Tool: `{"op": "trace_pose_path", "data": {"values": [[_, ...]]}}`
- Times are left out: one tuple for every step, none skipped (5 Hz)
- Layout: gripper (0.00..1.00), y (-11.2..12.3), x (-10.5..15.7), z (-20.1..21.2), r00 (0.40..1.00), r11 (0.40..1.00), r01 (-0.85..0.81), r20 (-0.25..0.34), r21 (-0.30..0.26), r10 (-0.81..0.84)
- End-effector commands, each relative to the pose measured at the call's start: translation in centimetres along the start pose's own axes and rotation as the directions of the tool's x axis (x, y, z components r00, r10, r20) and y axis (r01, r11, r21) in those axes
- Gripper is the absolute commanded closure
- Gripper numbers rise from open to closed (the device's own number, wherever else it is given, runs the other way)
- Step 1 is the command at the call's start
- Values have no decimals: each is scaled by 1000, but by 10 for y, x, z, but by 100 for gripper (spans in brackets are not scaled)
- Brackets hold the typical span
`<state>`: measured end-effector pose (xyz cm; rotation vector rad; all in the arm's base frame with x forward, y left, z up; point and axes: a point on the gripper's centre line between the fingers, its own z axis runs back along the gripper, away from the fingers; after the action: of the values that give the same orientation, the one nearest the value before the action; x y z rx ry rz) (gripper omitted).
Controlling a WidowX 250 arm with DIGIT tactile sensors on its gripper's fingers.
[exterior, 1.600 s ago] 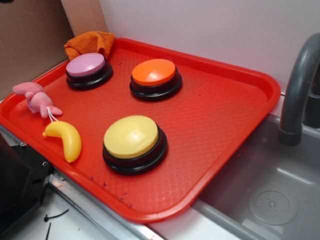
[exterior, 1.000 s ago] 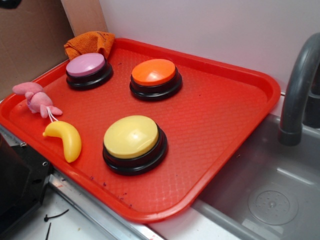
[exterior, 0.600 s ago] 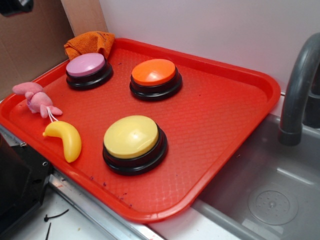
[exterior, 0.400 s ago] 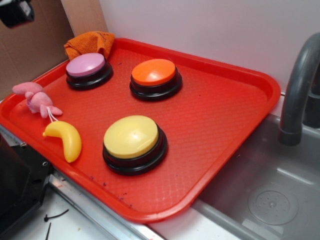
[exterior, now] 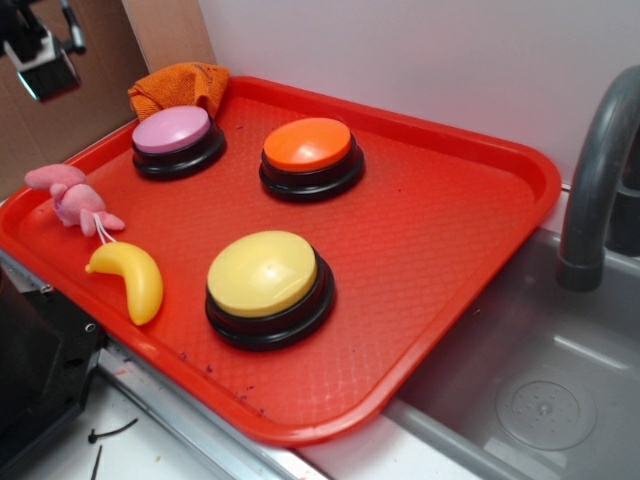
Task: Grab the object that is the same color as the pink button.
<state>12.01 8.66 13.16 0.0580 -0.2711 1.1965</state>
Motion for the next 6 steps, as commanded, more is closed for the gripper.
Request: {"op": "trace_pose_path", "data": {"values": [[0, 19, 18, -42, 981, 983, -154, 133, 101, 141], [0, 27, 26, -58, 967, 968, -197, 191, 155, 166], [0, 26, 32, -75, 955, 963, -224, 233, 151, 185], [0, 22, 35, -93, 957, 969, -209, 233, 131, 175], [0, 19, 35, -101, 958, 974, -197, 231, 110, 168], [0, 19, 35, -106, 965, 977, -198, 192, 76, 180]]}}
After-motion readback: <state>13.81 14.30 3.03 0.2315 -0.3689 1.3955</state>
